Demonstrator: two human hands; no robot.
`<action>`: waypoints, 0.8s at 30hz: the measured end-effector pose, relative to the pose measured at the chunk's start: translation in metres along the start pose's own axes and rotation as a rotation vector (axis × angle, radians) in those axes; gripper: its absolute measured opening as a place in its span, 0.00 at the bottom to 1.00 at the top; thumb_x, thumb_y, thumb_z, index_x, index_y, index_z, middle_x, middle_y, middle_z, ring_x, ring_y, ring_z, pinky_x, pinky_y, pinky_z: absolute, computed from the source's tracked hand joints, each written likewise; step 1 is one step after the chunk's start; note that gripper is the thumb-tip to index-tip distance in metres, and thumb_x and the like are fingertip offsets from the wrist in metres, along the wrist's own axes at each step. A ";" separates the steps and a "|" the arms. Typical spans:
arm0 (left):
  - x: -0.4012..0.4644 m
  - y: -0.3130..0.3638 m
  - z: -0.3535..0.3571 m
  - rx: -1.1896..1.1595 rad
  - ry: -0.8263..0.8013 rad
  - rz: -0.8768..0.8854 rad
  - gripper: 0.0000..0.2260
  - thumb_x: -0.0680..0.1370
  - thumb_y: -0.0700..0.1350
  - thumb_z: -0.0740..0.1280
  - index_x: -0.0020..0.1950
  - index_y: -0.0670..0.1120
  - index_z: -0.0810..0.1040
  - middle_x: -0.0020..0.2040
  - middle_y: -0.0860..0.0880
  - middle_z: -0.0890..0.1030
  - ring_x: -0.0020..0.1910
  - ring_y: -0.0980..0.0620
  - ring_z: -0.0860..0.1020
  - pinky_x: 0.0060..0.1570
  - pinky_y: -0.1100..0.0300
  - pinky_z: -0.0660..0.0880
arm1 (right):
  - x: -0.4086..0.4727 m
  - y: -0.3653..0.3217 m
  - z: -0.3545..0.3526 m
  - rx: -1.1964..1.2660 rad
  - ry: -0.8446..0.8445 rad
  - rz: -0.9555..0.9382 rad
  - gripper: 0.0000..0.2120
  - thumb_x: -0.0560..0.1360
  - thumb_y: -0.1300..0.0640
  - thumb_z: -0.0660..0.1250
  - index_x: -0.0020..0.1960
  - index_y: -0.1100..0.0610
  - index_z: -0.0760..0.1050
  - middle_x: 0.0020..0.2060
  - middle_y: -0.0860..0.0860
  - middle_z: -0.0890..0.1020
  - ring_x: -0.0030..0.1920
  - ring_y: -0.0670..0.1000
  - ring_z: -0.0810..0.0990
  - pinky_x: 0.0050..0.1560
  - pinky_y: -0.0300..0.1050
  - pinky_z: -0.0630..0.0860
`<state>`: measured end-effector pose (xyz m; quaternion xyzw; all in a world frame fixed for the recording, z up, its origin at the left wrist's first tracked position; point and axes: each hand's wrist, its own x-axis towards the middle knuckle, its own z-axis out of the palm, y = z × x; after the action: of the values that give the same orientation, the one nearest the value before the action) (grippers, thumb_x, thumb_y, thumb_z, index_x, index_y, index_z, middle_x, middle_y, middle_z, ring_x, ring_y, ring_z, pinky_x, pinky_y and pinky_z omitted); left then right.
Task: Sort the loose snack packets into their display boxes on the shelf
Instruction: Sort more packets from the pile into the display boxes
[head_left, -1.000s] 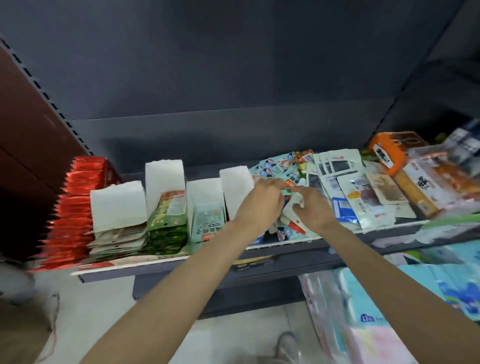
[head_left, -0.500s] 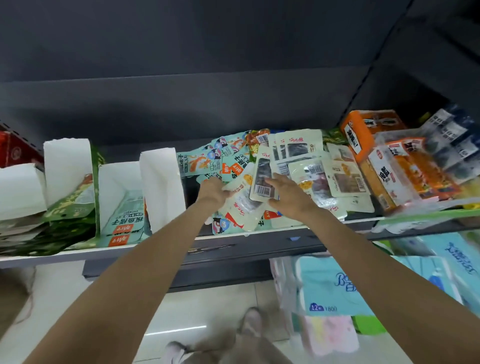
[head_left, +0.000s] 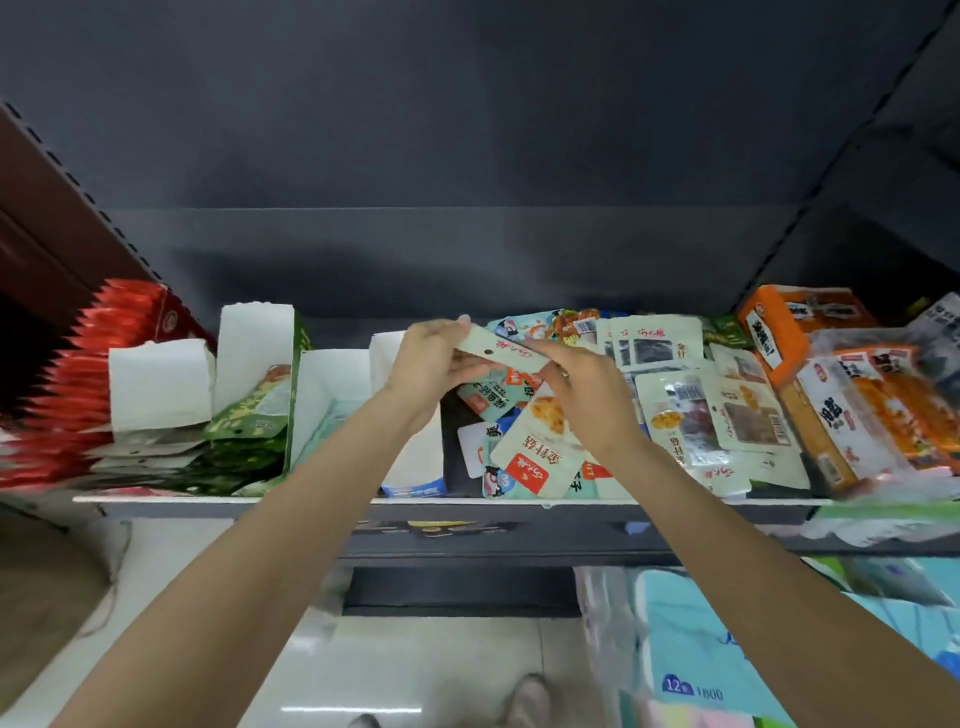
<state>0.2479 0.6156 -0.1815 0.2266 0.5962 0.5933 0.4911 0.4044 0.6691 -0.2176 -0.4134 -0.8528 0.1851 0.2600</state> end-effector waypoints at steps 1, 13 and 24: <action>-0.004 0.006 -0.011 -0.047 -0.021 0.024 0.14 0.83 0.47 0.56 0.49 0.38 0.75 0.38 0.43 0.83 0.34 0.50 0.83 0.32 0.64 0.78 | 0.004 -0.012 -0.001 0.034 0.045 0.000 0.16 0.79 0.56 0.60 0.66 0.52 0.74 0.49 0.54 0.83 0.42 0.49 0.78 0.38 0.43 0.73; -0.051 0.066 -0.214 0.412 0.152 0.722 0.07 0.77 0.39 0.66 0.46 0.51 0.77 0.43 0.54 0.82 0.42 0.52 0.80 0.42 0.61 0.76 | 0.029 -0.207 0.069 0.454 0.000 -0.017 0.17 0.78 0.49 0.61 0.53 0.63 0.79 0.44 0.63 0.82 0.43 0.62 0.80 0.40 0.66 0.76; -0.055 0.064 -0.360 0.546 0.205 0.604 0.03 0.78 0.43 0.66 0.44 0.48 0.77 0.40 0.52 0.82 0.43 0.55 0.80 0.47 0.64 0.74 | 0.029 -0.310 0.170 0.419 -0.123 0.094 0.13 0.78 0.56 0.64 0.53 0.65 0.80 0.50 0.57 0.84 0.46 0.55 0.83 0.48 0.57 0.79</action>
<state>-0.0570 0.4070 -0.1714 0.4527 0.6842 0.5503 0.1550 0.0989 0.4923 -0.1805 -0.3779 -0.7897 0.3948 0.2789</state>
